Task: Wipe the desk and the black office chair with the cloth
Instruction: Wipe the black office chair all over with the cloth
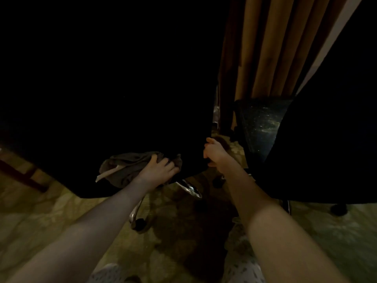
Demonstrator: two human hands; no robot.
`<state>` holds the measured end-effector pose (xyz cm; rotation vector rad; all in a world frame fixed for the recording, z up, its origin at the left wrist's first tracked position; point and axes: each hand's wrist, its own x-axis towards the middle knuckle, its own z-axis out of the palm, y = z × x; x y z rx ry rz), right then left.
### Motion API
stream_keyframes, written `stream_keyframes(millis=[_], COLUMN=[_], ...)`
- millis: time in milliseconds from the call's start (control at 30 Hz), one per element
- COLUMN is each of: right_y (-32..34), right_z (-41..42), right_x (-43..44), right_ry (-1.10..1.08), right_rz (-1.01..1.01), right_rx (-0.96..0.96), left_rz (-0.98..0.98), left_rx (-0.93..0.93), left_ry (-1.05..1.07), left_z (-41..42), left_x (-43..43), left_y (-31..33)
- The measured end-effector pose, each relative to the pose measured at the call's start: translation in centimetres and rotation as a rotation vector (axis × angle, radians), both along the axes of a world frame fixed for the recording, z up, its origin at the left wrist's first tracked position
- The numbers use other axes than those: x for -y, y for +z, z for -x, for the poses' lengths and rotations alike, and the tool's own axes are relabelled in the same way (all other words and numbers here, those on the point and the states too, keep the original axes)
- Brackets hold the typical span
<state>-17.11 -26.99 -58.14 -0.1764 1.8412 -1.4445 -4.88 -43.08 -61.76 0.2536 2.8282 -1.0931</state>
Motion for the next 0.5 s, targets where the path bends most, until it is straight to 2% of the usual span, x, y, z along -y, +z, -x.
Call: stream_keyframes(millis=[133,233,300,433,500], right_y=[0.2,1.8,3.6,6.5,6.5], right_z=[-2.1,-3.0,-3.3,-3.8,-4.5], right_x=[1.9,3.2,4.0,5.4,6.5], right_ry=[-0.107,-0.190,-0.208,-0.125,-0.136], right_rz=[-0.038,0.081,0.149,0.143,0.122], right_rx=[-0.033,-0.001,0.033,0.043,-0.013], left_rz=[0.024,0.017,0.087,0.093,0.053], left_rx=[-0.188,-0.422,-0.547,-0.748,-0.735], left_ry=[-0.163,-0.269,-0.298,-0.252,-0.218], left_z=[-1.7,-1.8,-2.1,-2.8,-2.9], left_x=[0.3,-0.2,0.0,2.1,2.8], left_y=[2.9,7.2,11.0,15.5,15.7])
